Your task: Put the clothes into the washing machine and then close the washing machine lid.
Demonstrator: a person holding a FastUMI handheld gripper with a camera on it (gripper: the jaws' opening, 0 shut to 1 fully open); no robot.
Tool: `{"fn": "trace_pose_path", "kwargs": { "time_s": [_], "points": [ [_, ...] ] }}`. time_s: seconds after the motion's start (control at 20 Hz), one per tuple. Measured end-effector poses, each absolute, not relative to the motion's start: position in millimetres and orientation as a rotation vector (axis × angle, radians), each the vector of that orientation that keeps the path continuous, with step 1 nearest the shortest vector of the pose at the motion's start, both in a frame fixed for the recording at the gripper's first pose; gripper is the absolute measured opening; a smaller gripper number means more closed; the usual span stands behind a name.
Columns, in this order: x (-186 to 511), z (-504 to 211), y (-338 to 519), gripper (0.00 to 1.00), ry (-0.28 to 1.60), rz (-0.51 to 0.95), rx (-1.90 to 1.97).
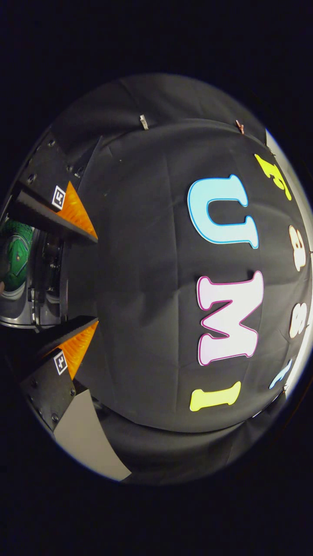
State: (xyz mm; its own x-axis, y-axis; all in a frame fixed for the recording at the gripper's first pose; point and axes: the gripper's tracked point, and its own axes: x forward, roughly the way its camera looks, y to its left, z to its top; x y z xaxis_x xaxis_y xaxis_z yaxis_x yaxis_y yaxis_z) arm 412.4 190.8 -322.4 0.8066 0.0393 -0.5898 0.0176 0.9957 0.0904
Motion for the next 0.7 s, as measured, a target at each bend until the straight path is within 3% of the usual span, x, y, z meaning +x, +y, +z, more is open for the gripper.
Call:
{"fn": "trace_pose_path", "kwargs": {
  "time_s": [0.7],
  "points": [
    [275,-332,202,0.99,0.814,0.033,0.045]
  ]
}}
